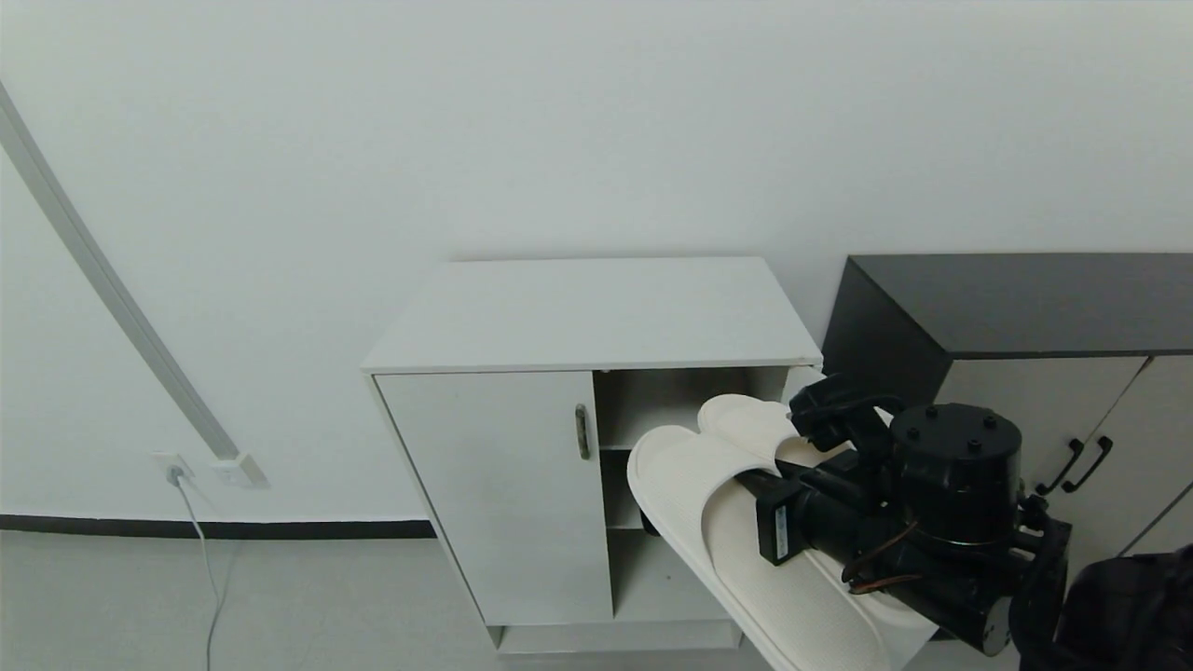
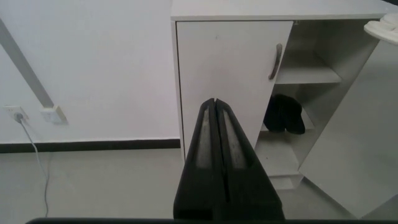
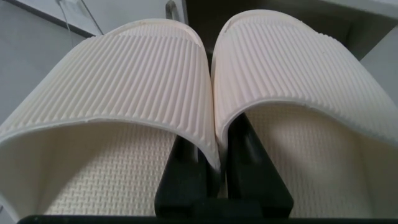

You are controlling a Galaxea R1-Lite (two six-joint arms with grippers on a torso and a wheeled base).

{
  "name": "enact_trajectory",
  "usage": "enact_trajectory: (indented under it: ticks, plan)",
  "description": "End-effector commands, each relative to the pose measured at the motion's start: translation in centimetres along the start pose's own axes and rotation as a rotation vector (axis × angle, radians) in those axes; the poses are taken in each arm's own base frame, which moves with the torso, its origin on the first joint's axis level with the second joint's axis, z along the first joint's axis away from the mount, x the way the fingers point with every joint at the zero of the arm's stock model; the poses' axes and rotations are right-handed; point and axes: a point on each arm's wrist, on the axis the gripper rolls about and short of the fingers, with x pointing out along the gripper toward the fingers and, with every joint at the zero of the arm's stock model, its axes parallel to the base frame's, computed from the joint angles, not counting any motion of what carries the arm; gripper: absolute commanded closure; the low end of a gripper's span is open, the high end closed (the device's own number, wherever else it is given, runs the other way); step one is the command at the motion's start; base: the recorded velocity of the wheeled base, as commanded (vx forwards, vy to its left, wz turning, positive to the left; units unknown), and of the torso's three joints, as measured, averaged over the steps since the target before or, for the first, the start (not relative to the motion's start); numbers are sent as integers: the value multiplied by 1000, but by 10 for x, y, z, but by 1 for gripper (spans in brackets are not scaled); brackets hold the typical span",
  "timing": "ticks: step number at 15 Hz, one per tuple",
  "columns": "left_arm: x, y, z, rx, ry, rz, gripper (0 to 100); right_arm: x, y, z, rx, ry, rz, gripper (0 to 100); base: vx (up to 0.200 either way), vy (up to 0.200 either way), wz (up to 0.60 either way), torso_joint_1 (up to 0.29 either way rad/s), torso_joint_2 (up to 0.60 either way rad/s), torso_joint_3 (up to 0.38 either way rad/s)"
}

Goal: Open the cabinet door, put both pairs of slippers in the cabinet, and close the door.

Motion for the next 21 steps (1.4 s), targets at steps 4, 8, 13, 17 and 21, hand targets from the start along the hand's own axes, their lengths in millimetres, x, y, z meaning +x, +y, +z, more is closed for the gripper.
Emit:
enact_trajectory:
  ticks: [4,8,13,17,21]
  plan:
    - [0,0,0,0,1,1,100,1,0,0,-6,-6,-1,100,0,0,0,-217,535,309]
    - [0,0,0,0,1,1,100,0,1,-2,-8,0,0,100,0,0,0,-217,542,323]
    - [0,0,0,-1,1,1,100,0,1,-2,-6,0,3,100,0,0,0,-189,511,318]
    - [0,0,0,0,1,1,100,-1,2,-4,-8,5,5,100,0,0,0,-160,491,328]
    - [0,0,0,0,1,1,100,-1,2,-4,-8,5,5,100,0,0,0,-122,472,338]
